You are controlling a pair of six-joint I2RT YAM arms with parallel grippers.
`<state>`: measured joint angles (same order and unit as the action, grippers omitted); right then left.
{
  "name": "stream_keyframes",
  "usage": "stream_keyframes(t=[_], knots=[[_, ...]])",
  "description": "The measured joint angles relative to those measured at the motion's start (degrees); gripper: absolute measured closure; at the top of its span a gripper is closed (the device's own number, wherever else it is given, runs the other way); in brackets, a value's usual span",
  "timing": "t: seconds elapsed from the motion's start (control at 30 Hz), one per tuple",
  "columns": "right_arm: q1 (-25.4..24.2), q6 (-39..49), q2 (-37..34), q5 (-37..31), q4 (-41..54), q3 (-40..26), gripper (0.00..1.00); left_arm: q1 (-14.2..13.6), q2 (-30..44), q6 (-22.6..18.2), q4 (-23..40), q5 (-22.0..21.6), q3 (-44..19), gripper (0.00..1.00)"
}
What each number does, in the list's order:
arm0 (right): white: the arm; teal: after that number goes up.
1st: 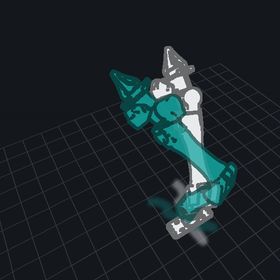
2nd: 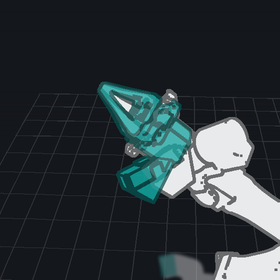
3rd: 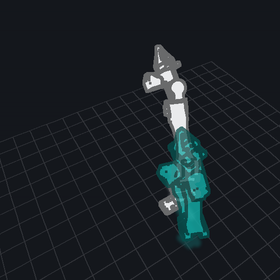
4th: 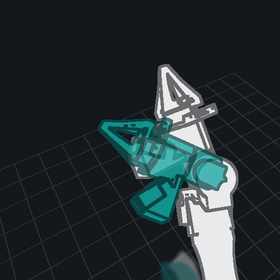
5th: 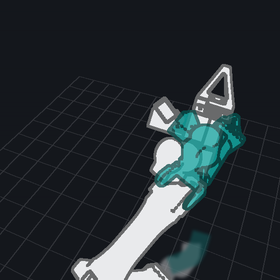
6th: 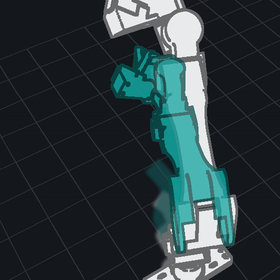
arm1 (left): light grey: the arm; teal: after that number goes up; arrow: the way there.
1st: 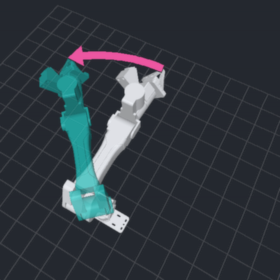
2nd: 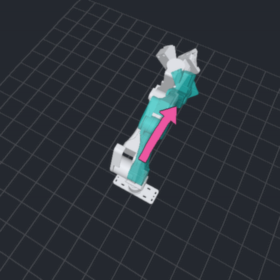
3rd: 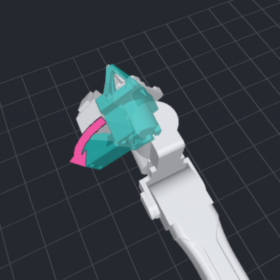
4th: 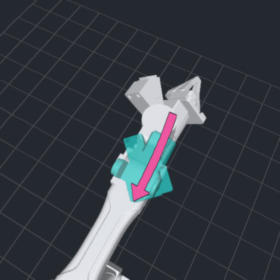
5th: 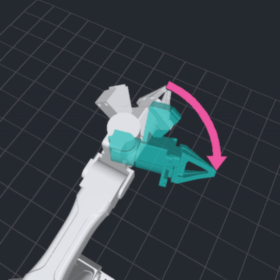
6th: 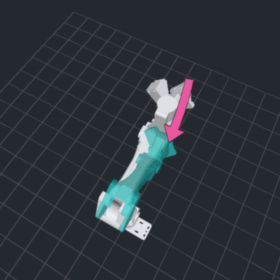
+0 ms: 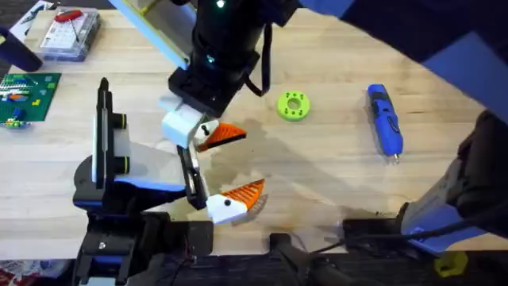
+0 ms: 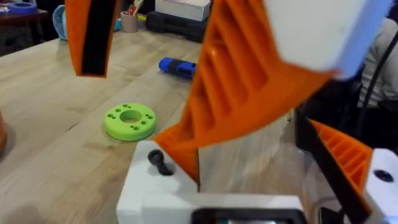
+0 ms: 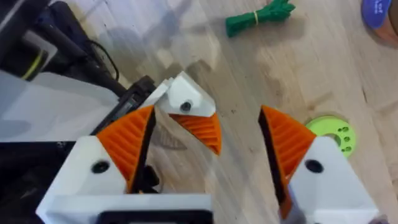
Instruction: Pick up the gripper from the table and insert it into the empty holder that is missing its gripper. Then pick up a screw, insert it into the mounting hole, and use the screwdriver to tighten it. Finally, clean up the table by picking up the vegetable and placing it into the bucket.
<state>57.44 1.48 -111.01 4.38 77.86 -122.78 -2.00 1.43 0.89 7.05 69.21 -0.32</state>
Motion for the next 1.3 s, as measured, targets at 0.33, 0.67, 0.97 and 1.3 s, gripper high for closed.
stream_keyframes(t=[0.33,0.67,0.97,1.3], knots=[[0.01,-0.21,-2.83,0.00,0.42,0.00,0.103,0.00,0.01,0.00,0.00,-0.01,0.00,0.010],[0.03,-1.05,-3.59,0.21,0.64,0.00,0.335,0.00,0.00,0.00,0.00,0.00,0.00,0.010],[0.05,-1.25,-3.59,1.64,1.82,0.00,0.443,0.00,0.00,0.00,0.00,-0.01,0.00,0.010],[0.35,-1.26,-3.61,3.02,1.35,0.00,0.461,0.00,0.02,0.00,0.00,0.00,0.00,0.010]])
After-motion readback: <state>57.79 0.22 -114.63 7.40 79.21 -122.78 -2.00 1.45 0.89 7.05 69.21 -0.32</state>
